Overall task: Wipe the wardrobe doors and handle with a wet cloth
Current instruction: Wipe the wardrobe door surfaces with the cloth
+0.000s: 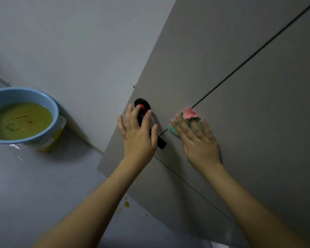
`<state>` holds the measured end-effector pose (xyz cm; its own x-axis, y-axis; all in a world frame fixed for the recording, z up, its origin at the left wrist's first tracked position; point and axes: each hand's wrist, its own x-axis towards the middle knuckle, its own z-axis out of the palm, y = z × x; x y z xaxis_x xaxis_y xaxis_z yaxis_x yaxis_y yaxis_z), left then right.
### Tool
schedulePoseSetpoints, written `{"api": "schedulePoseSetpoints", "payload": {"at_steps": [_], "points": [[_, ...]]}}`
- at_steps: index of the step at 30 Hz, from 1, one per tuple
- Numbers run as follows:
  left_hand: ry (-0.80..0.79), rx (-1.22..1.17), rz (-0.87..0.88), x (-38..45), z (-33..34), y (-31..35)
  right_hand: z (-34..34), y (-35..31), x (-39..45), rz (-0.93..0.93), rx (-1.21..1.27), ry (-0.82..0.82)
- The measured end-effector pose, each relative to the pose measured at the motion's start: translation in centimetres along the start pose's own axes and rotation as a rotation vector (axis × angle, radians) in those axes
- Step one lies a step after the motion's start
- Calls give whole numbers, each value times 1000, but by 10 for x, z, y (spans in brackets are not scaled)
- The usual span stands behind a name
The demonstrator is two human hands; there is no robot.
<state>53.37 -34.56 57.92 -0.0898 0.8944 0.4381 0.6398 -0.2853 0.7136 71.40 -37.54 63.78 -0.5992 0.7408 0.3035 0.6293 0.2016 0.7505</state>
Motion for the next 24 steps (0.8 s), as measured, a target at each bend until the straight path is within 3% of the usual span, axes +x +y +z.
{"api": "schedulePoseSetpoints", "payload": {"at_steps": [4,8,15,20,24], "points": [[-4,18,113,-16,12,28,-5,26,-49,48,-4,48],[41,42,187,-13,18,30,6,6,-34,141,-25,134],[222,59,334,-16,33,18,6,29,-76,158,-39,226],[352,33,429,-8,47,12,15,6,-14,368,-141,365],[404,11,496,-5,50,7,47,-26,-24,217,-261,301]]}}
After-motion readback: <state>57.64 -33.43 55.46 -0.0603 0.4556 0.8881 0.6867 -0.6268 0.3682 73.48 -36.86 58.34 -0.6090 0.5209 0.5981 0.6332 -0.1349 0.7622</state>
